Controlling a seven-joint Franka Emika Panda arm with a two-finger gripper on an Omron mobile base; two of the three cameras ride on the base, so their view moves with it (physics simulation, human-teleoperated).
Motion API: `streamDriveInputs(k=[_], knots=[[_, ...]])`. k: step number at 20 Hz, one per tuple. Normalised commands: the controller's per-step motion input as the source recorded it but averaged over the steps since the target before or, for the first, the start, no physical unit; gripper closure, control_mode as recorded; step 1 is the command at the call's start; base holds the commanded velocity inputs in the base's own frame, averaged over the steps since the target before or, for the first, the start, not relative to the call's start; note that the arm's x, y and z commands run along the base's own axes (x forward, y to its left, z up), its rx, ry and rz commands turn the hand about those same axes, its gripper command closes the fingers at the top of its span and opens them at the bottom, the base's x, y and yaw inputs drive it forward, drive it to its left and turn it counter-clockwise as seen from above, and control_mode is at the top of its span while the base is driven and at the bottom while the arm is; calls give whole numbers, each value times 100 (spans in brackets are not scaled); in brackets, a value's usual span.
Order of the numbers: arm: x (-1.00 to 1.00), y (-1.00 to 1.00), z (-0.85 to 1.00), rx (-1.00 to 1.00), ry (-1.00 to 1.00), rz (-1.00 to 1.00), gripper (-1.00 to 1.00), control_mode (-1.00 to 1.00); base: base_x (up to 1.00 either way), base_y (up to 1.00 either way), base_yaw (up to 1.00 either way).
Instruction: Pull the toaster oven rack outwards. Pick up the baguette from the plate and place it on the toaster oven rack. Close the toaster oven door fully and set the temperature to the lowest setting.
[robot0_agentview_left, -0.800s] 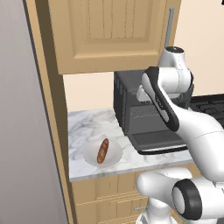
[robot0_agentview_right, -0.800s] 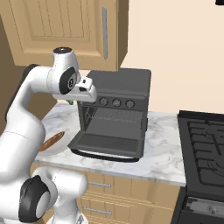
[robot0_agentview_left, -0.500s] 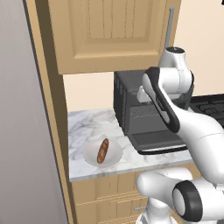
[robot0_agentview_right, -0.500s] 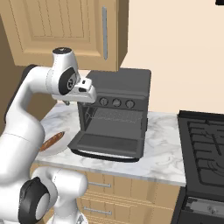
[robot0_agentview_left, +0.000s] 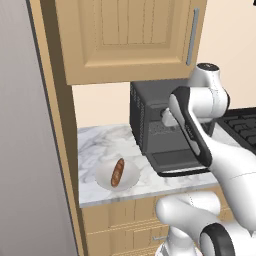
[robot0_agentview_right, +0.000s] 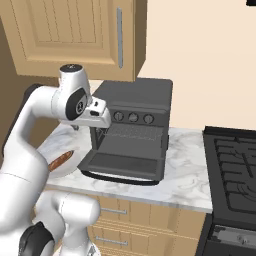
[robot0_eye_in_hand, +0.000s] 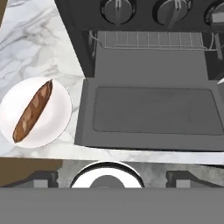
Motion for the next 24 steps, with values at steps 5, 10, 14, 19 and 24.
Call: streamDriveInputs(k=[5,10,14,19,24], knots=[[-5,-22,-22,0,0,0,-100,-100,0,0,0],[0,-25,-20,0,-1,-3,-100,-100,0,0,0],[2,-24,-18,0,-6,-2,-100,-100,0,0,0],[9,-22,-21,0,-11,0,-100,-100,0,0,0],[16,-19,-26,0,-11,0,-100,-100,0,0,0]])
